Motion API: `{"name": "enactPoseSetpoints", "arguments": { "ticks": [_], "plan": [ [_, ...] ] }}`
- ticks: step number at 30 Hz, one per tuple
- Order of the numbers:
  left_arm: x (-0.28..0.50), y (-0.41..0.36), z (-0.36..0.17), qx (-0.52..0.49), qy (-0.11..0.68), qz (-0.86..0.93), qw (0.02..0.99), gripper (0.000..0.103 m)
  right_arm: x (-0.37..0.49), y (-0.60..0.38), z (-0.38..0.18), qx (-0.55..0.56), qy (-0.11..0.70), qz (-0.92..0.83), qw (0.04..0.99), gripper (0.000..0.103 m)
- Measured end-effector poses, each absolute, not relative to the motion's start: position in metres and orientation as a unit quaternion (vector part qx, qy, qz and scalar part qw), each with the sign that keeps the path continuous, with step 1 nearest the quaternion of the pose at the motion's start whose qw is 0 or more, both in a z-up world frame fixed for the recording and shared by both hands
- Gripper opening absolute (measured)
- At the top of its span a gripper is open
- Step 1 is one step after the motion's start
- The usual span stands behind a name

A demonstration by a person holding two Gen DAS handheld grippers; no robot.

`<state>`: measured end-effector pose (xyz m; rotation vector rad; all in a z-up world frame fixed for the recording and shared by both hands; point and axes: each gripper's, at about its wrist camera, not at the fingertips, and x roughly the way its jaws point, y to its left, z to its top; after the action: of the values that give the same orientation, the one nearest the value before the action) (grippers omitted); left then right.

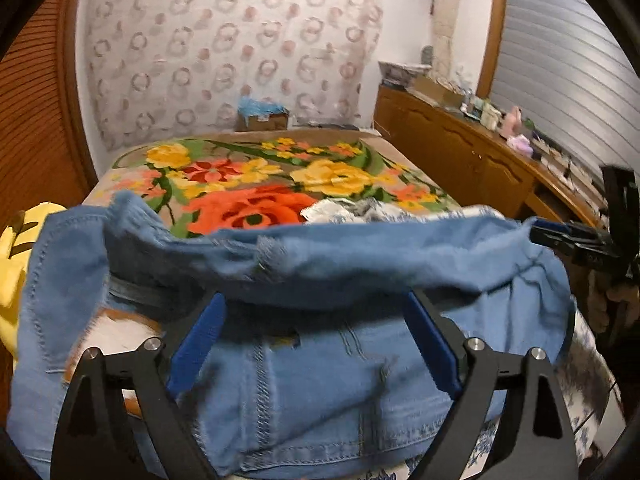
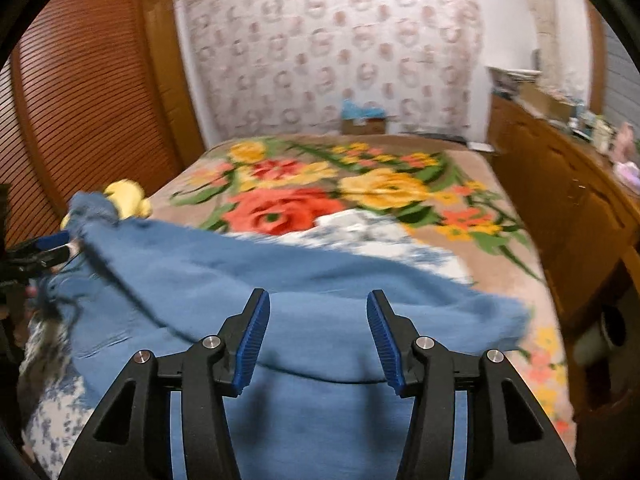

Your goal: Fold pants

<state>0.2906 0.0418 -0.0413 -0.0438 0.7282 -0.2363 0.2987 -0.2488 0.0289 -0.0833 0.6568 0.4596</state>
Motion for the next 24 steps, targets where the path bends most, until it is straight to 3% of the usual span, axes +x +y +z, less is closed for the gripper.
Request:
{"name": "enactPoseSetpoints", "arguments": {
  "ticks": [17, 19, 21, 24],
  "plan": [
    [0.279, 0.050, -0.052, -0.016, 0.358, -0.121, 0.926, 0.091, 0.332, -0.182, 0.023, -0.129, 0.369, 0.285, 0.875, 0.052],
    [0.277, 0.053, -0.051, -0.021, 0.354, -0.122, 0.927, 0.091, 0.338, -0.180, 0.025, -0.149, 0.372, 0.277, 0.873, 0.041],
    [0.274, 0.056, -0.048, -0.026, 0.349, -0.123, 0.929, 0.091, 0.342, -0.173, 0.029, -0.156, 0.374, 0.280, 0.870, 0.013],
    [0.273, 0.061, -0.046, -0.029, 0.344, -0.121, 0.931, 0.091, 0.351, -0.164, 0.043, -0.172, 0.360, 0.281, 0.873, 0.005]
  ]
}}
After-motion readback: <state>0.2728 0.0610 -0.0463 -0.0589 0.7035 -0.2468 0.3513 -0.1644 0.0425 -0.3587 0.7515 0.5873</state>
